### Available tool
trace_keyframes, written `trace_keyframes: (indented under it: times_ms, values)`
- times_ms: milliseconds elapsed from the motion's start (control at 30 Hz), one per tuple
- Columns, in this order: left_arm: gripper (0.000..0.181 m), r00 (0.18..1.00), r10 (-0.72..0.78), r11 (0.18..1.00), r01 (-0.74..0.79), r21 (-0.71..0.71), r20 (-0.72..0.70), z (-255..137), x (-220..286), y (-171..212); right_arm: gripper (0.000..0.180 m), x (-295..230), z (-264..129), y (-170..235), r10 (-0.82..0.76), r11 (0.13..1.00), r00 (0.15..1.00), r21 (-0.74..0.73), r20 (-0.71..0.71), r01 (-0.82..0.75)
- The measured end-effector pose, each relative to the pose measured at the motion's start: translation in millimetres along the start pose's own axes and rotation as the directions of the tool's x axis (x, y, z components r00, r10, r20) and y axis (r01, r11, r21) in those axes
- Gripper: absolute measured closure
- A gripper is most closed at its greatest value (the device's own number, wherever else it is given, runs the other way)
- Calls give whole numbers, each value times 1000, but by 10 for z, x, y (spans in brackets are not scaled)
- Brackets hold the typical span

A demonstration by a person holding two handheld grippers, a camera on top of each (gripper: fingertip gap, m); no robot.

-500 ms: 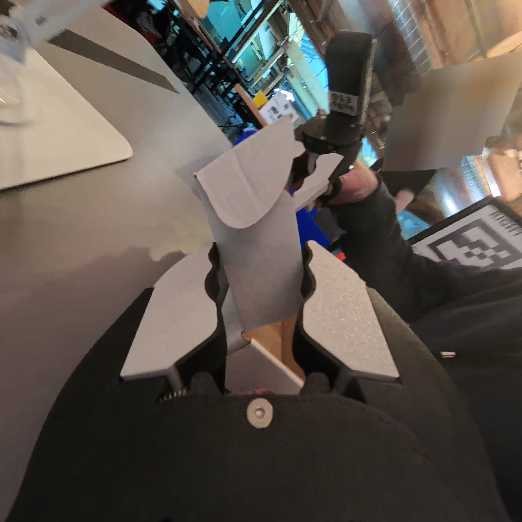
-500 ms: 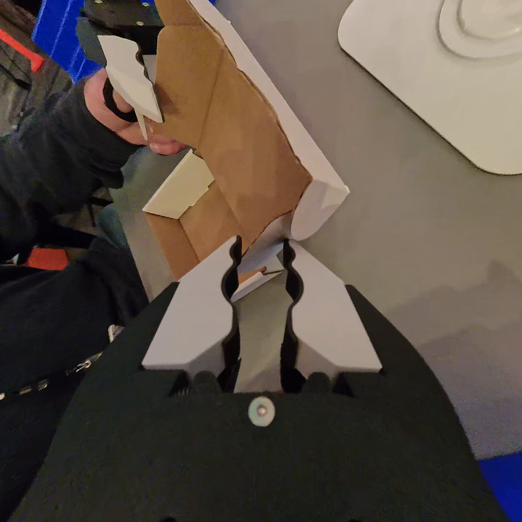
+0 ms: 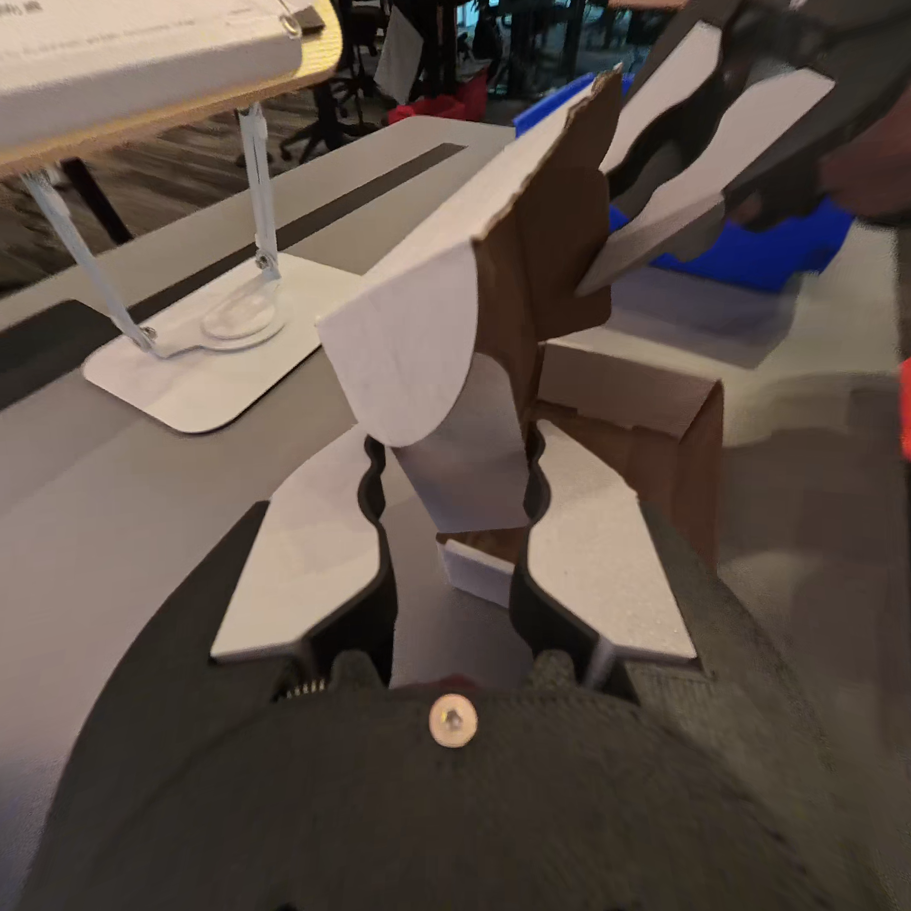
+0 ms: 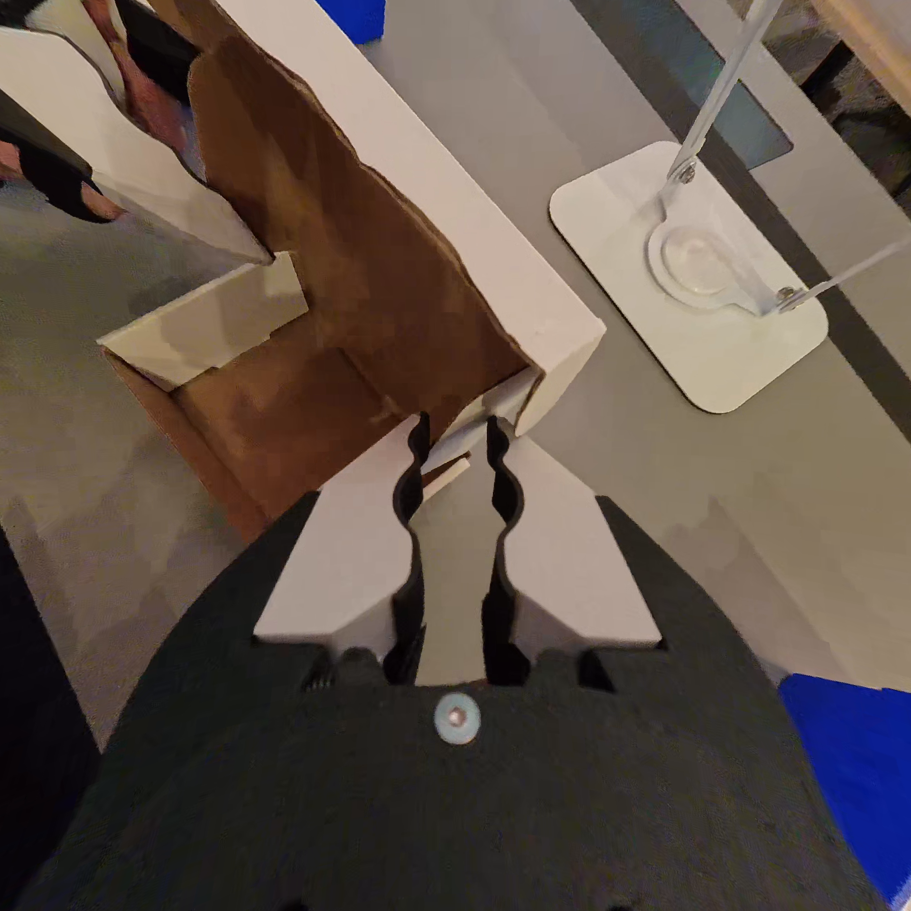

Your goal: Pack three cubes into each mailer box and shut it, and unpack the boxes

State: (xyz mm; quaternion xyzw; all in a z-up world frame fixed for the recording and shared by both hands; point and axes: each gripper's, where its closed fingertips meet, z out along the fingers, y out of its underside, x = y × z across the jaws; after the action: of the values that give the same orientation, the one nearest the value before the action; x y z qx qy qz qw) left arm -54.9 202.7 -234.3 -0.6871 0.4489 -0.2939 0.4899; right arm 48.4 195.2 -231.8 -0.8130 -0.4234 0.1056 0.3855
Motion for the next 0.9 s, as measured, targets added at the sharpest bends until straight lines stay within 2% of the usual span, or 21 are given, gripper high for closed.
trace_keyframes:
  times_ms: [233, 367, 433, 500, 533, 600, 700, 800, 900]
  values:
    - [131, 964, 266, 958, -265, -108, -2, -149, 318, 131, 162, -226, -72, 253, -137, 990, 990, -32, -41, 136]
    - [118, 951, 309, 938, -308, -161, -20, -167, 489, 262, 164, -343, -55, 362, -129, 990, 992, -49, -6, 129]
    - [107, 957, 288, 937, -289, -195, -30, -151, 568, 331, 165, -401, -74, 389, -114, 992, 993, -57, 16, 115]
    - [107, 962, 267, 929, -272, -250, -52, -134, 657, 442, 170, -488, -85, 444, -94, 992, 993, -73, 67, 99]
    - [96, 967, 251, 926, -253, -280, -43, -110, 691, 509, 175, -533, -85, 485, -79, 993, 993, -85, 88, 87]
    - [97, 990, 138, 943, -141, -303, -31, -91, 753, 545, 174, -555, -70, 563, -54, 993, 993, -99, 102, 64]
    - [108, 993, 116, 944, -114, -311, -10, -110, 768, 496, 180, -598, -51, 645, -3, 995, 990, -103, 144, 18]
    - [106, 998, 44, 961, -52, -272, -35, -177, 805, 418, 180, -595, -52, 665, 28, 995, 987, -98, 157, -13]
    - [116, 995, 1, 976, -22, -215, -100, -320, 835, 346, 180, -577, -81, 665, 42, 995, 984, -95, 171, -26]
